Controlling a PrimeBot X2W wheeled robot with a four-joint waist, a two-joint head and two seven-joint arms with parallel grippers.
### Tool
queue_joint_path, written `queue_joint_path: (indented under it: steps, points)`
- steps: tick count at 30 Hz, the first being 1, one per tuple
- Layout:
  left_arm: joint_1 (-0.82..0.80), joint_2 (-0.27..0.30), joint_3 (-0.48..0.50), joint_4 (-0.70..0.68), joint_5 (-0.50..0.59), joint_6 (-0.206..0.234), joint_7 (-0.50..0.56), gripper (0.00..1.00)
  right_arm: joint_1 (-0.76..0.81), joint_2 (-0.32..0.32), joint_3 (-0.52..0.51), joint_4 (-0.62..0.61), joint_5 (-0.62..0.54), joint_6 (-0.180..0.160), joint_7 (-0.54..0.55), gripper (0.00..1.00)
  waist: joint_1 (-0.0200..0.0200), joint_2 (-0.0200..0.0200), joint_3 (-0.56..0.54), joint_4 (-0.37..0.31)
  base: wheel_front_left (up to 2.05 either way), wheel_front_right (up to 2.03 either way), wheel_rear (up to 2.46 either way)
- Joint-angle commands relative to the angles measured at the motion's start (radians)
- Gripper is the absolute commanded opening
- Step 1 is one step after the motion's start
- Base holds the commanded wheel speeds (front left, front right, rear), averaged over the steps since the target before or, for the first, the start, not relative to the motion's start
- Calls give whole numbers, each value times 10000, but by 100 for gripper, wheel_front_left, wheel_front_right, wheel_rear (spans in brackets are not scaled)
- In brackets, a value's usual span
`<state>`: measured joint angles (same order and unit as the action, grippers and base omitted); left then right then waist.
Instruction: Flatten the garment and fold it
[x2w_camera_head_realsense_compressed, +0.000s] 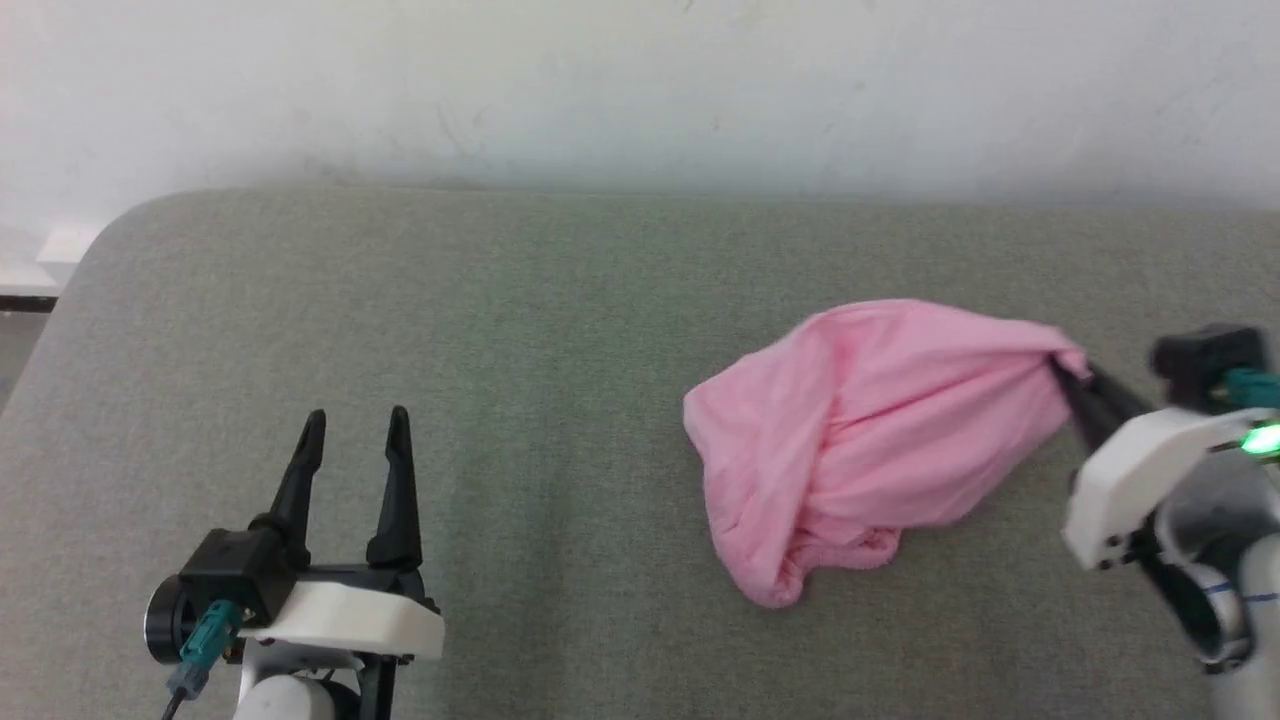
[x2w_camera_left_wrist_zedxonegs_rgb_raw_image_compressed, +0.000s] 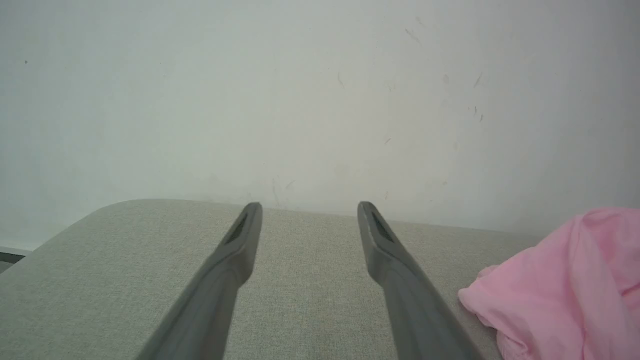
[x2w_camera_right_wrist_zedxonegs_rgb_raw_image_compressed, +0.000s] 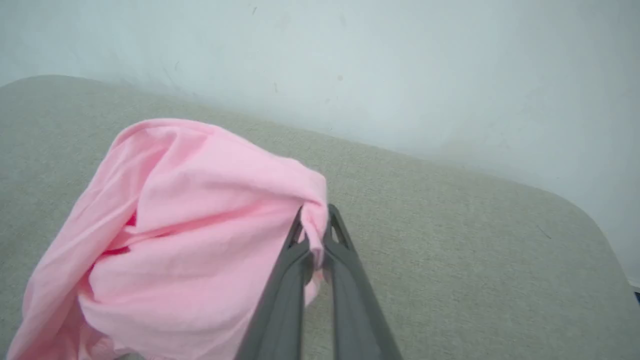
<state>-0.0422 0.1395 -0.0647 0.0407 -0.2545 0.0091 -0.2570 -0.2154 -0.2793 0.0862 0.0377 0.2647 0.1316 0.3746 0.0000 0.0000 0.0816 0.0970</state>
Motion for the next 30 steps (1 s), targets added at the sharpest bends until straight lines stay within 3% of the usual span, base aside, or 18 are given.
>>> queue_joint_path:
  steps: [1, 4, 10, 13, 14, 15, 16, 17, 21, 30]
  points:
    - [90, -82, 79, -8, 99, -66, -47, 100, 188, 83, -816, -312, -257, -9, -81, 0, 0, 0, -34, -199, 0, 0, 0]
    - [97, -127, 103, -4, 139, -98, -47, 100, 544, 168, -1703, -449, -517, -9, 19, 0, 0, 0, -10, -253, 0, 0, 0]
    - [52, -220, 187, 97, 209, -235, -47, 100, 1940, 1115, -4367, -40, -317, -9, 501, 0, 0, 0, 114, -315, 0, 0, 0]
    - [25, -257, 239, 207, 241, -298, -47, 100, 2527, 1495, -4902, 574, -260, -9, 621, 1, 0, 0, 127, -290, 0, 0, 0]
    - [8, -277, 251, 234, 254, -314, -47, 100, 2662, 1588, -4906, 792, -195, -9, 654, 6, 0, 0, 139, -280, 0, 0, 0]
    - [-15, -297, 261, 260, 265, -330, -47, 100, 2764, 1653, -4859, 943, -170, -9, 625, 20, 0, 0, 155, -273, 0, 0, 0]
    - [-37, -320, 267, 278, 279, -343, -47, 100, 2795, 1724, -4786, 1059, -87, -9, 495, 49, 0, 0, 171, -270, 0, 0, 0]
    - [-55, -343, 267, 289, 296, -354, -47, 100, 2786, 1818, -4697, 1153, 87, -9, 349, 100, 0, 0, 185, -270, 0, 0, 0]
    - [-71, -390, 305, 354, 353, -415, -47, 100, 2601, 2024, -4522, 805, 339, -9, -799, 100, 0, 0, 160, -283, 0, 0, 0]
    - [27, -444, 356, 588, 435, -503, -47, 100, 2535, 2262, -3843, -1210, -284, -9, -3383, 100, 0, 0, -180, -244, 0, 0, 0]
